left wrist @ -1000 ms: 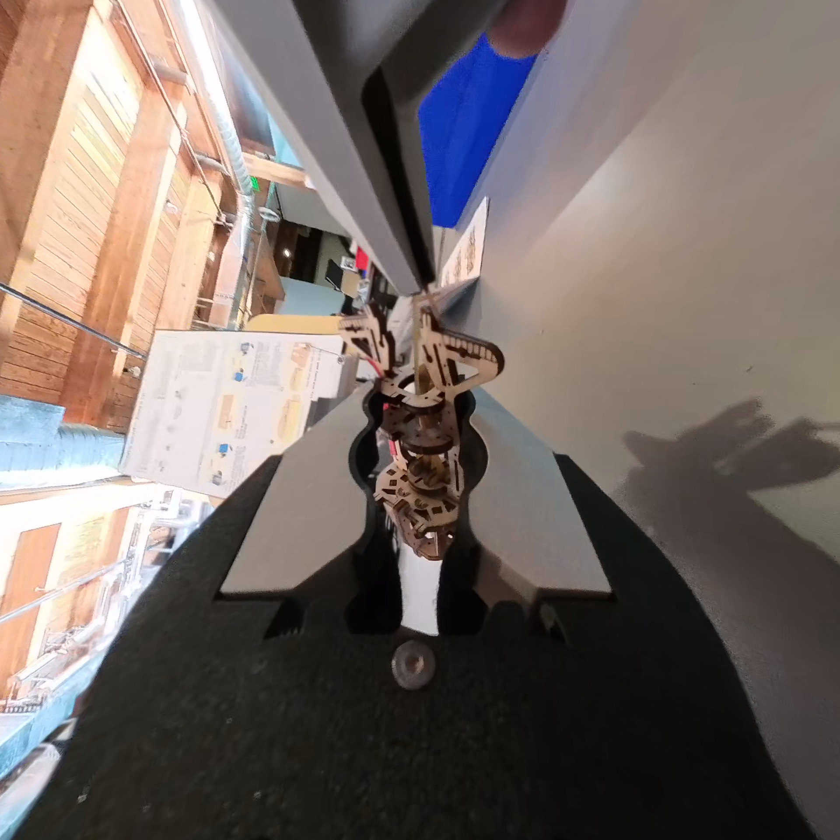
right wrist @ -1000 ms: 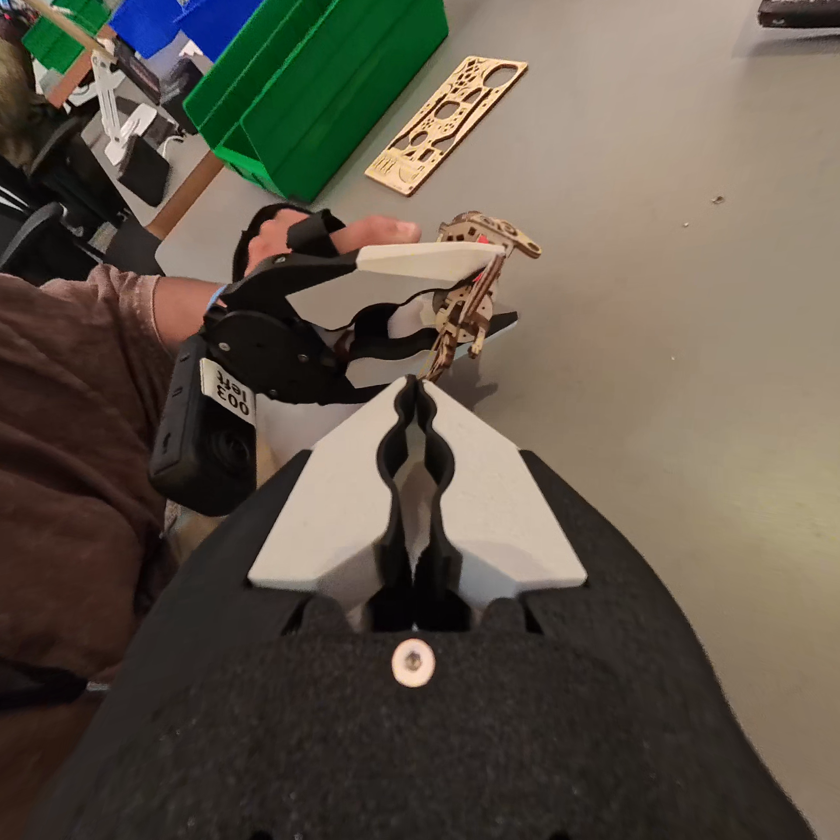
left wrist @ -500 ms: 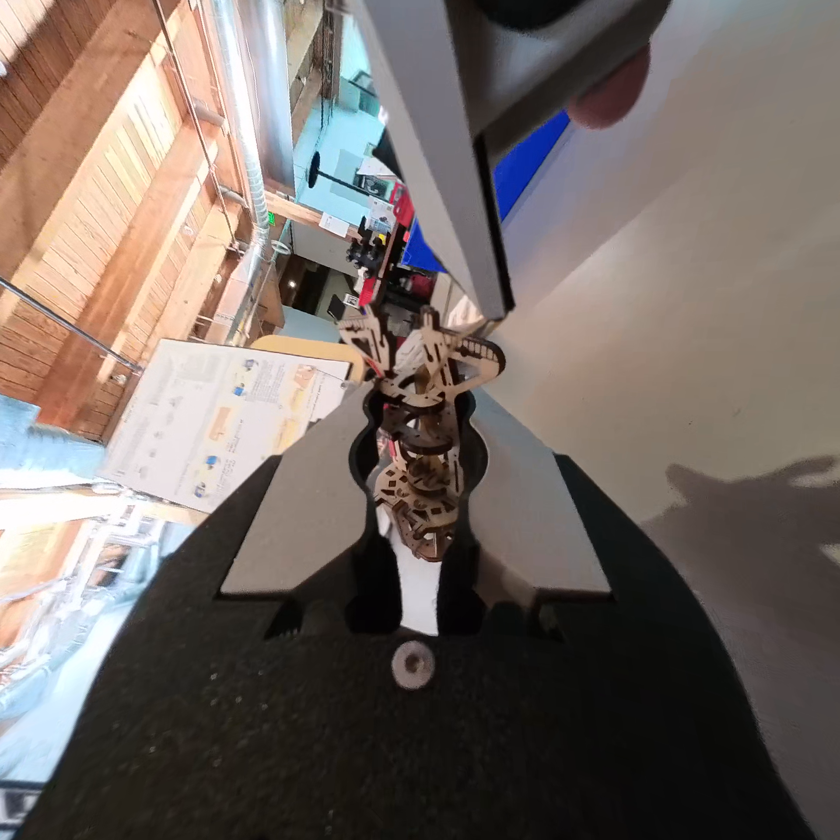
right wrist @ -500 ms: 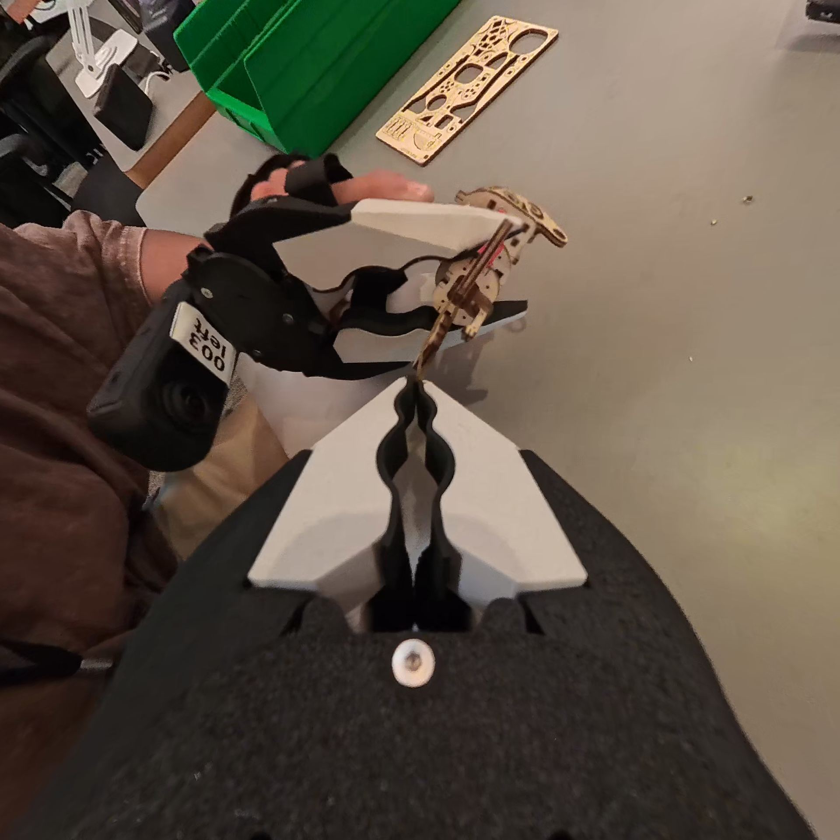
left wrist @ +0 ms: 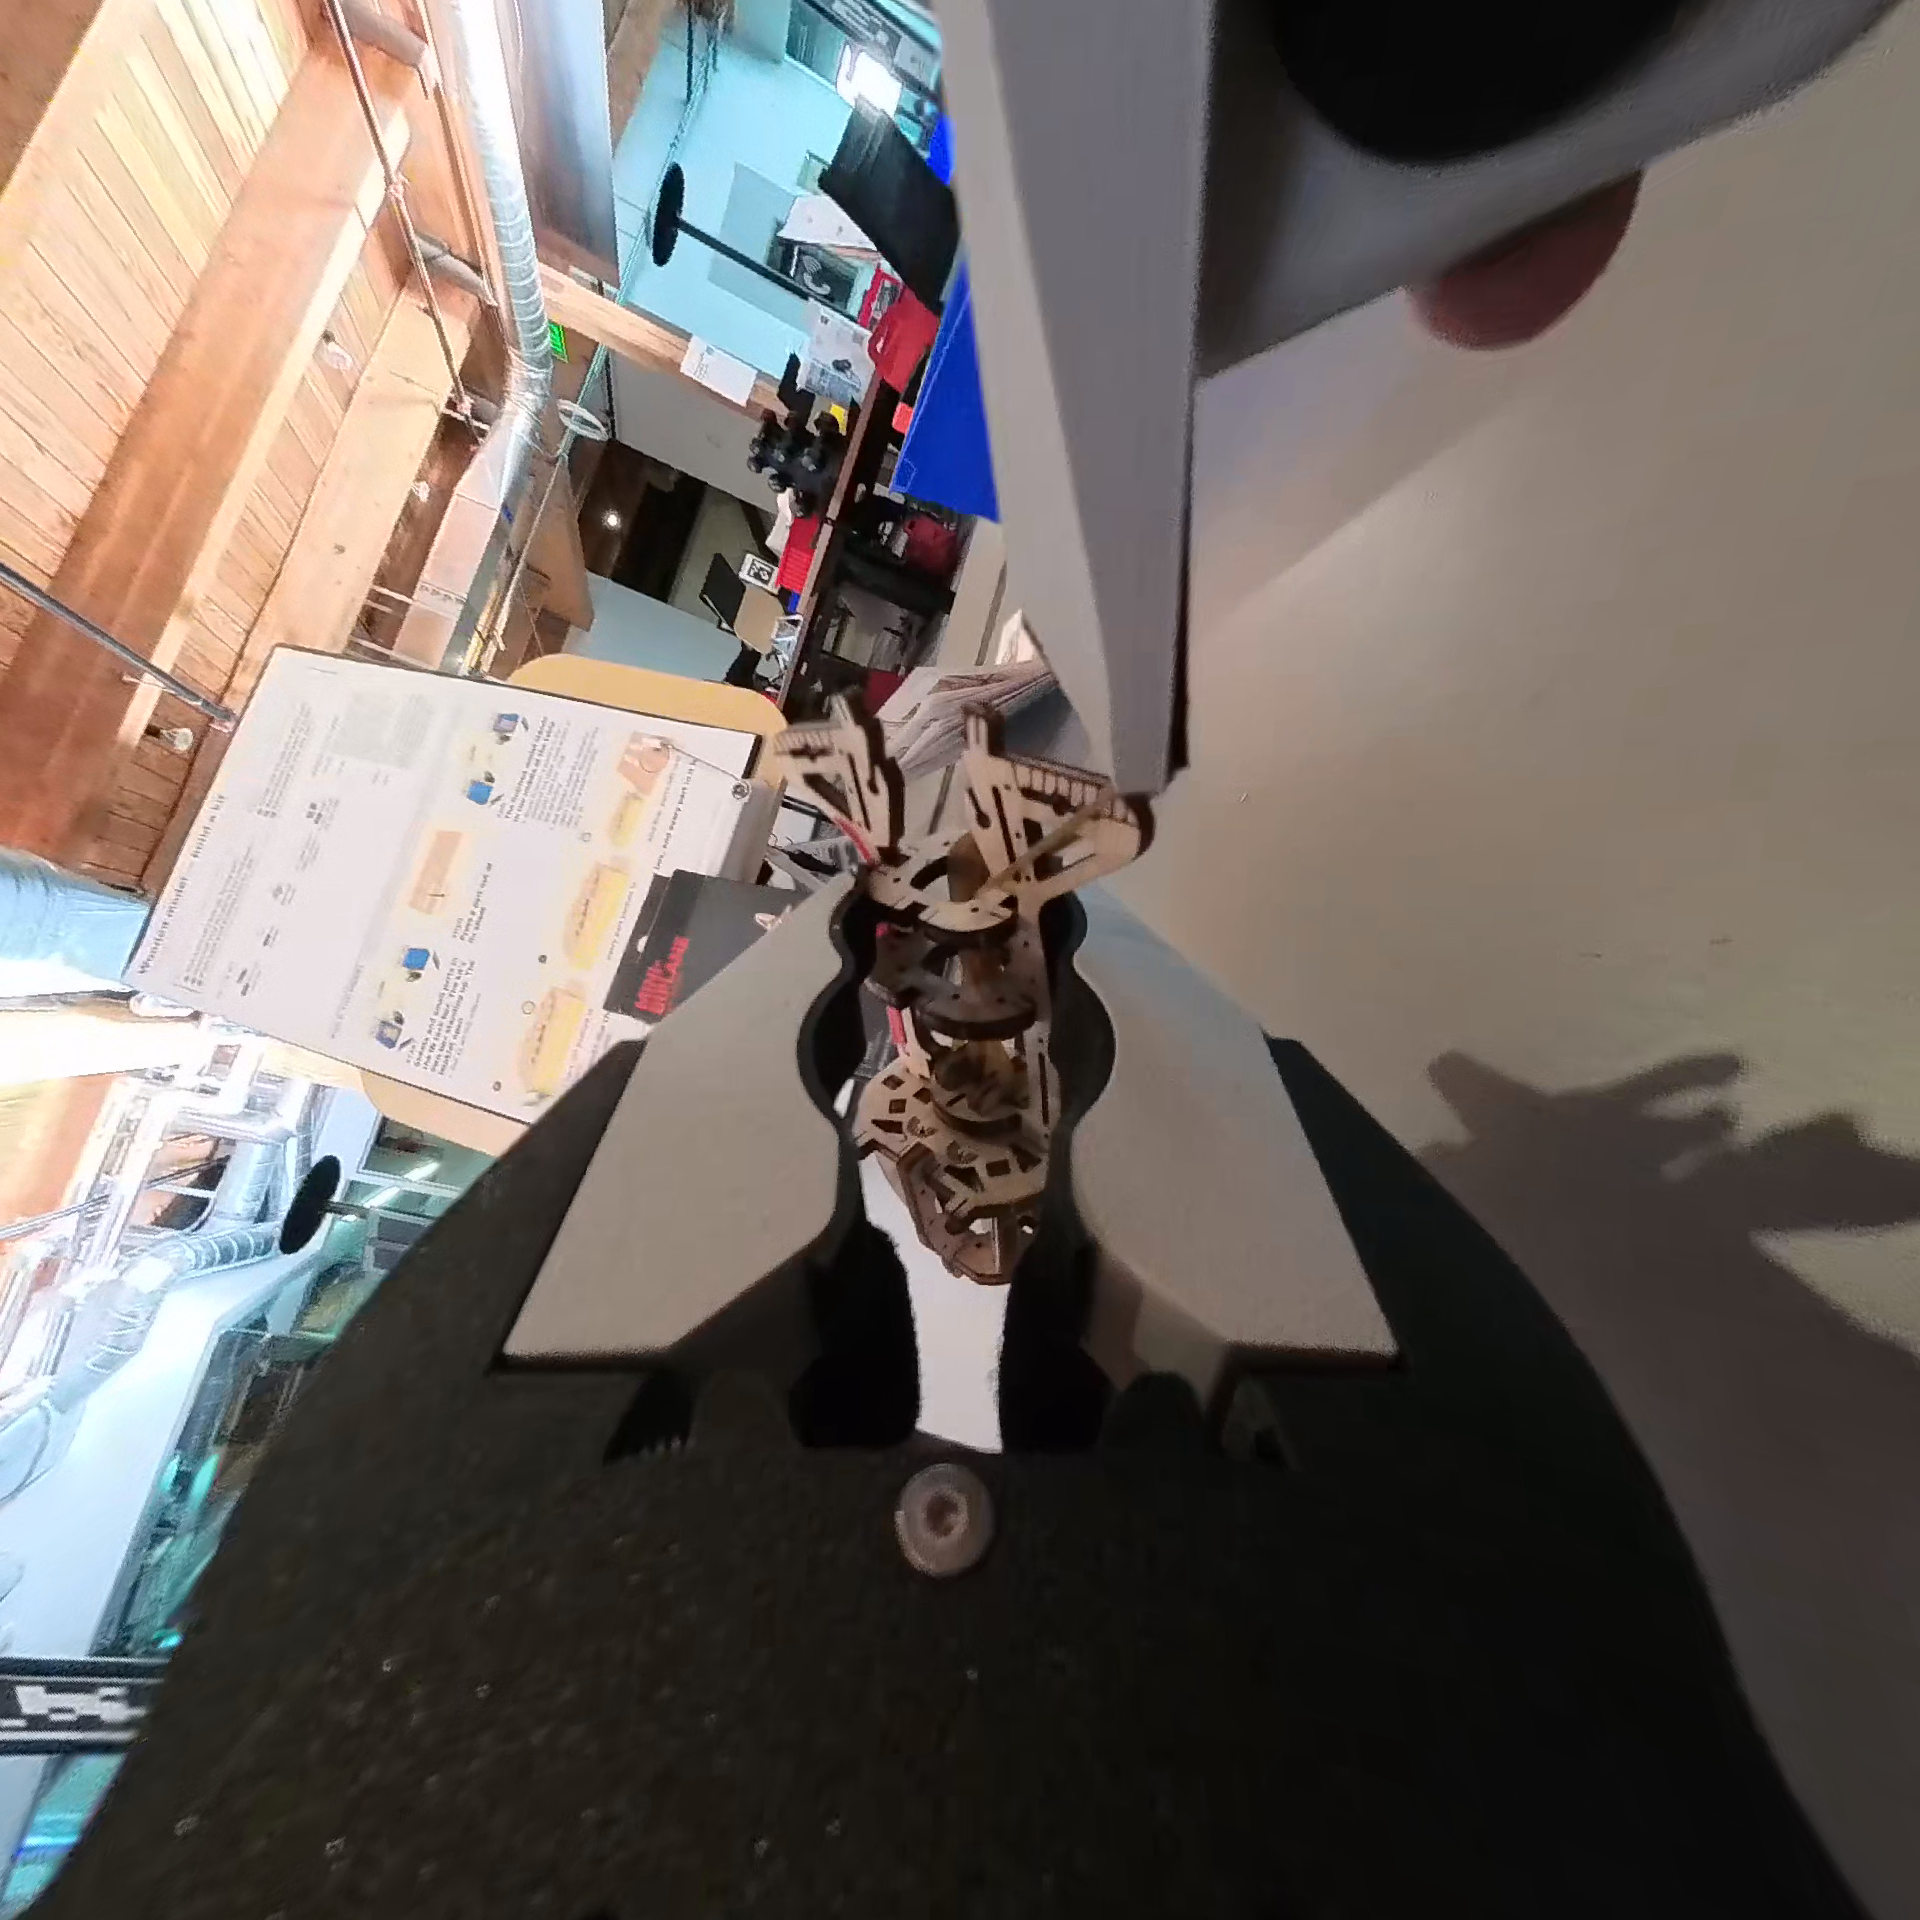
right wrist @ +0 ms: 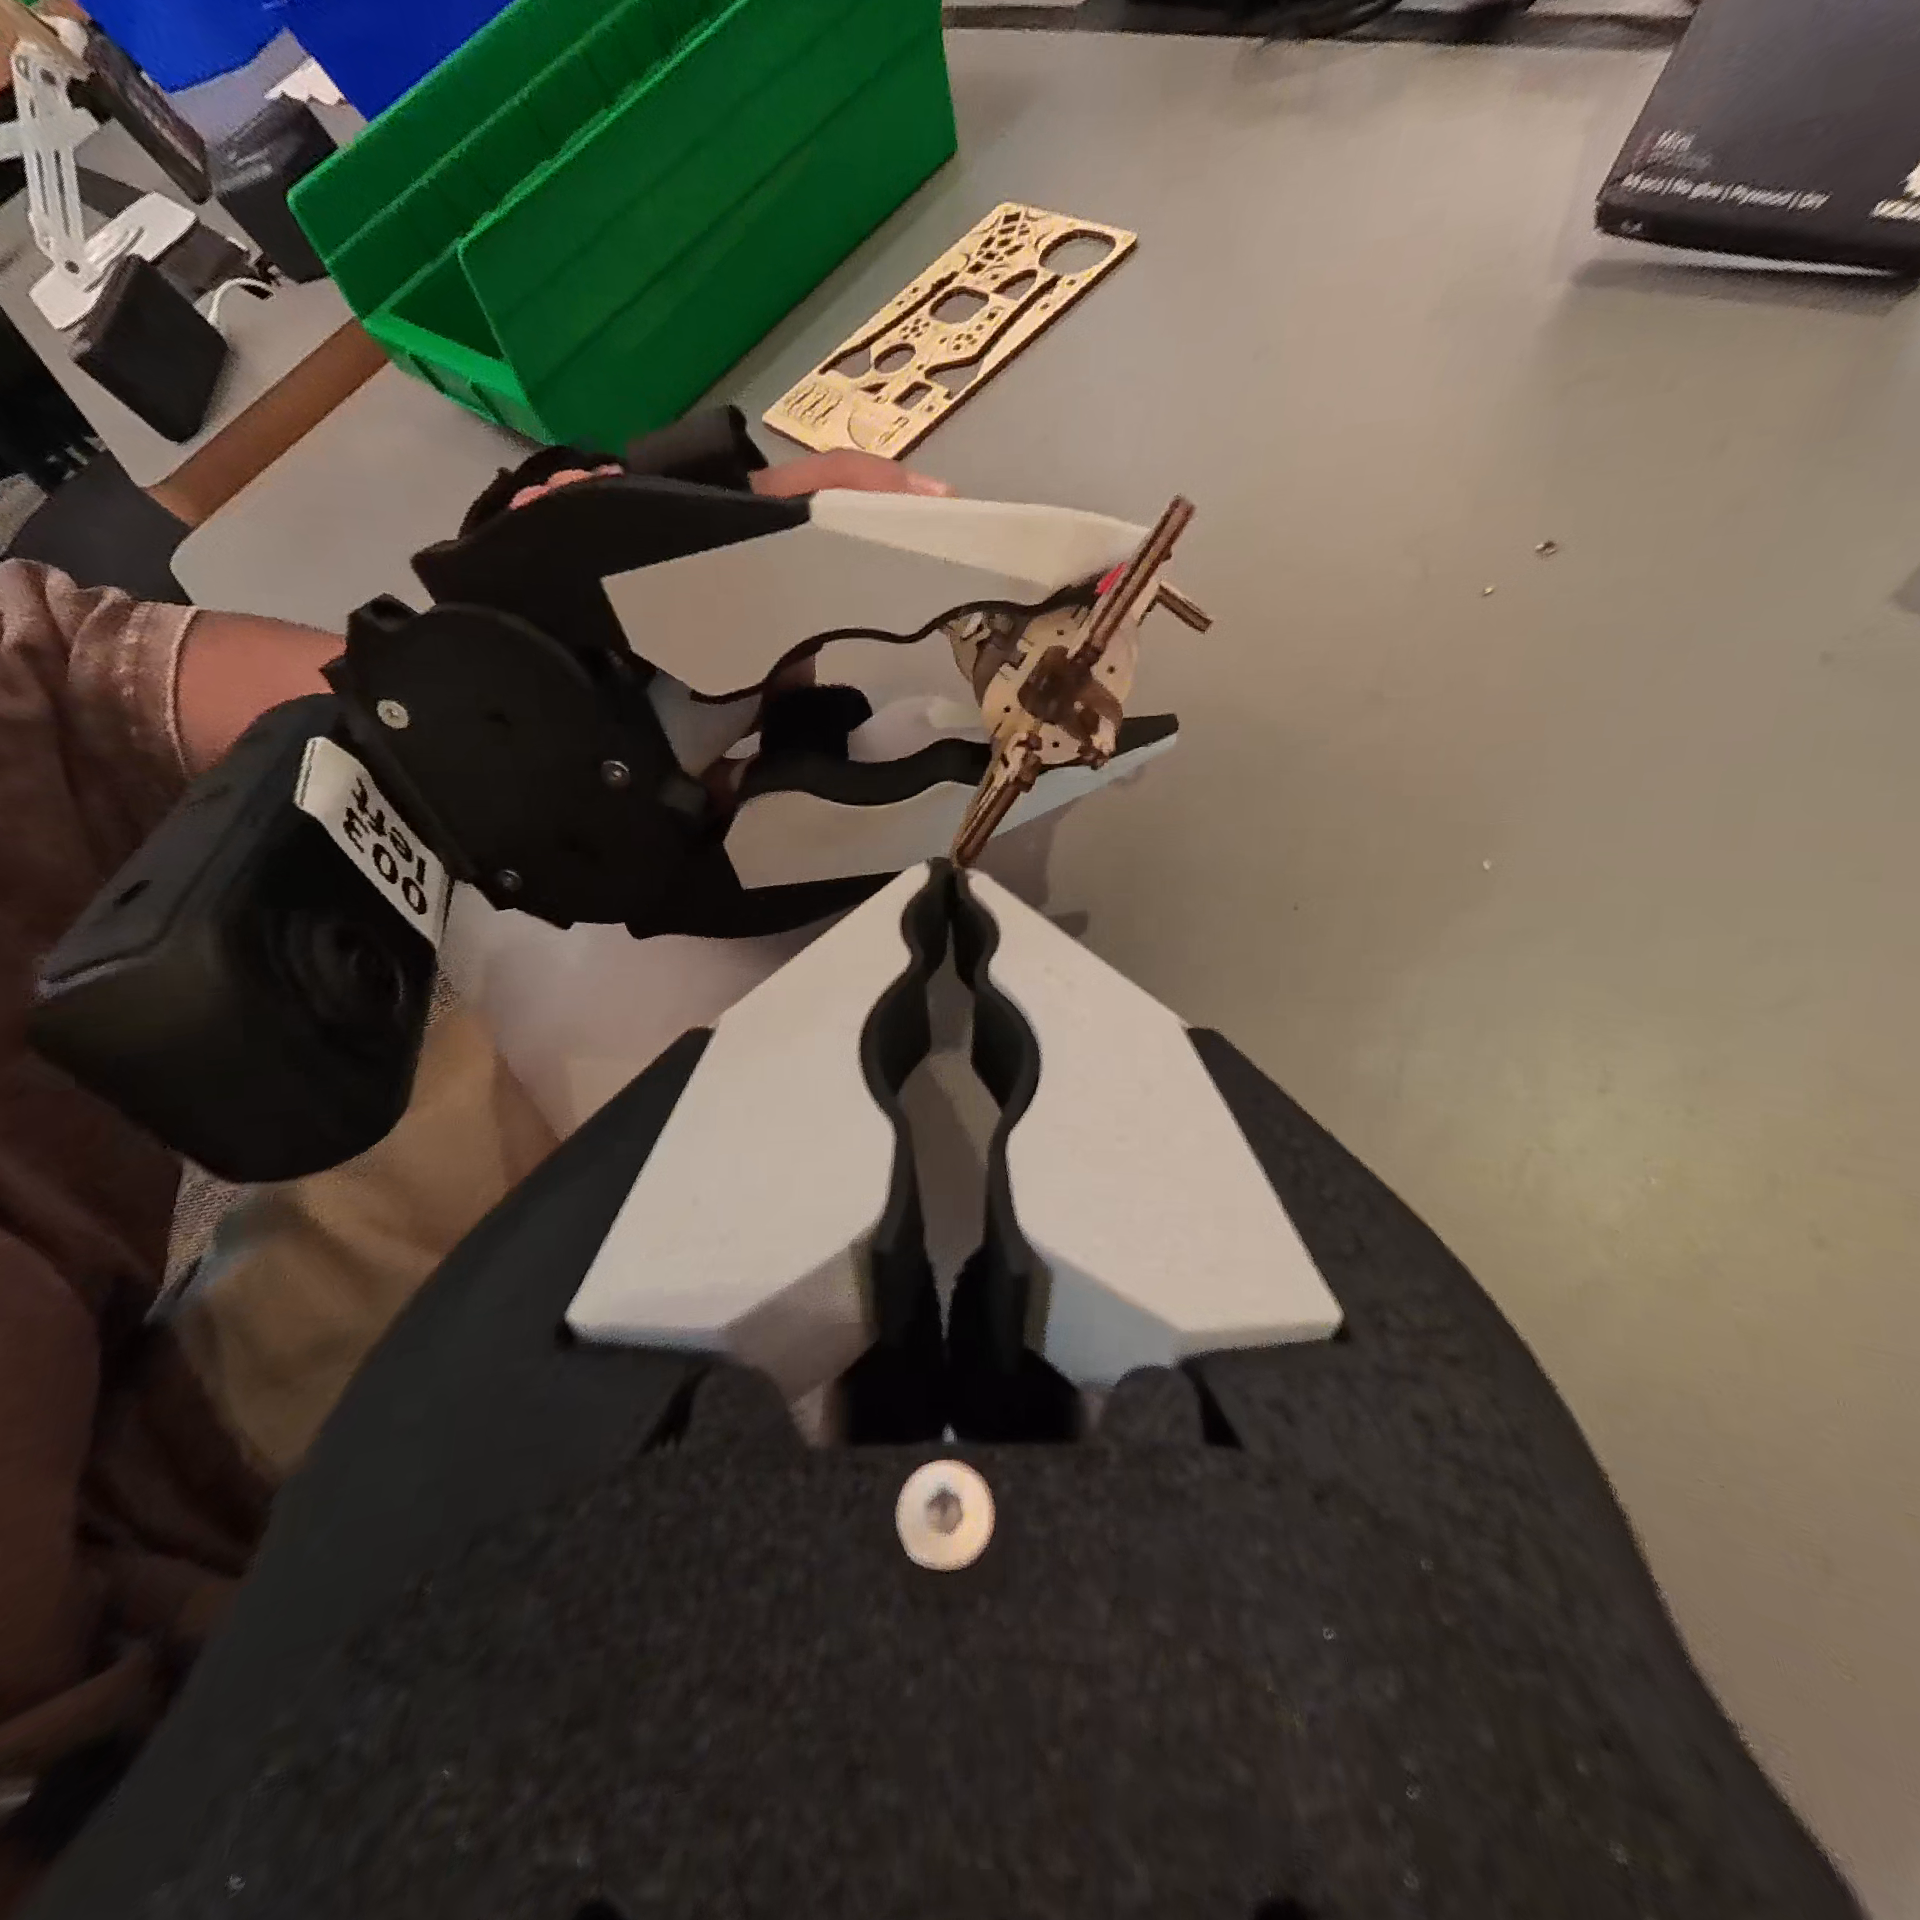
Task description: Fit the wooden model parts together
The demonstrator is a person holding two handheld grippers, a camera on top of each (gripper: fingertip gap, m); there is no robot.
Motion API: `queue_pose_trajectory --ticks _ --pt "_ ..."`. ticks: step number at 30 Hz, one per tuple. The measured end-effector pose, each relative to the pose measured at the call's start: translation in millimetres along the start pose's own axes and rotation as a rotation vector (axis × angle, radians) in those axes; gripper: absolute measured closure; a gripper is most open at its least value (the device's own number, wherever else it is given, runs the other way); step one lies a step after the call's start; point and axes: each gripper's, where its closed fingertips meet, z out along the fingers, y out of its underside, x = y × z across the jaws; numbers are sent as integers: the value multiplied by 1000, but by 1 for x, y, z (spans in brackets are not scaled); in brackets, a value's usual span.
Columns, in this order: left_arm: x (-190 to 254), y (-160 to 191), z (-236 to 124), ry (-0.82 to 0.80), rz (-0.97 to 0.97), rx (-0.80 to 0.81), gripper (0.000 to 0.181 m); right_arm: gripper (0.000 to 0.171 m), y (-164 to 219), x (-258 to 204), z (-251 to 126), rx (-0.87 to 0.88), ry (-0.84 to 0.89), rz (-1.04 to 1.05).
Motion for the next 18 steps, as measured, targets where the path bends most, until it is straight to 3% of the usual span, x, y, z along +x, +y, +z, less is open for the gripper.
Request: queue_pose_trajectory --ticks 9,12,18 --pt "-1 3 1 -1 -7 -12 152 171 -3 0 4 30 -2 11" --pt "-6 2 0 -33 16 -6 152 169 -5 -8 2 67 -90 46" --pt "-23 -11 -11 -123 -1 82 153 152 -18 -3 -8 214 -410 495"
